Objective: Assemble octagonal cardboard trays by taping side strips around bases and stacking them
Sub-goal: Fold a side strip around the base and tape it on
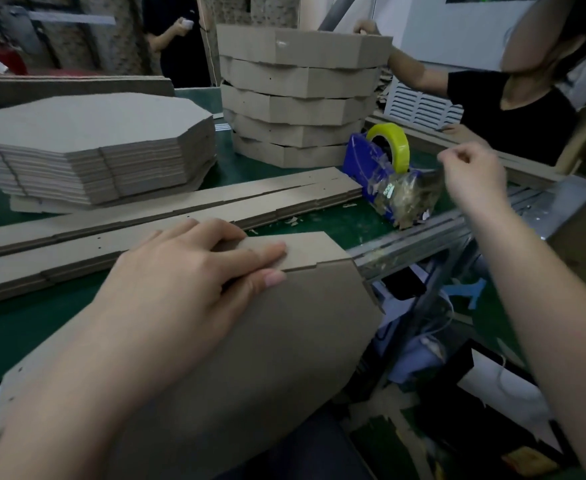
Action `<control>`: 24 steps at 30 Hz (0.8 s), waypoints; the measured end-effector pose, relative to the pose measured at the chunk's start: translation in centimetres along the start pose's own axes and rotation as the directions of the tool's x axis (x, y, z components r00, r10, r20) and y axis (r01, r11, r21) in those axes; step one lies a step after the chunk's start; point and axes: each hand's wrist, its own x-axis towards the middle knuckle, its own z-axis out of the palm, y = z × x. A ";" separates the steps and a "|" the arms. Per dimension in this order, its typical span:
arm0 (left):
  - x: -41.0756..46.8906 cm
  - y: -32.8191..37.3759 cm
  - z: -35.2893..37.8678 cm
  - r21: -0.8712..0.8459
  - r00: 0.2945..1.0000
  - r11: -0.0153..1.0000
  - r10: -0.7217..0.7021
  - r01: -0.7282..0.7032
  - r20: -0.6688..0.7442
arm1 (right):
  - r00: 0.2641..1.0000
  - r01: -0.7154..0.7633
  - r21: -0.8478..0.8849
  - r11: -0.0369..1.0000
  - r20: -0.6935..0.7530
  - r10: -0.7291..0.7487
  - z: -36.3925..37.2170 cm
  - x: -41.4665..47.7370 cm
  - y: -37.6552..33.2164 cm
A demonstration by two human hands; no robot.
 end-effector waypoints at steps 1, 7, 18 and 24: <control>0.0 0.0 0.0 -0.004 1.000 1.000 0.003 -0.003 0.001 | 0.995 -0.073 -0.009 0.997 0.072 0.074 0.2 1.1 0.3; 0.1 0.1 0.2 -0.004 1.000 1.000 0.019 -0.019 -0.015 | 0.892 -0.311 -0.034 0.950 0.335 0.304 0.9 4.3 1.0; 0.1 0.0 0.4 0.028 1.000 0.999 0.023 -0.023 -0.007 | 0.729 -0.664 0.310 0.680 0.472 0.496 0.8 5.4 0.0; 0.2 -0.3 0.7 -0.007 1.000 1.000 0.007 -0.007 -0.010 | 0.866 -0.495 0.698 0.517 0.350 0.357 1.1 2.1 2.0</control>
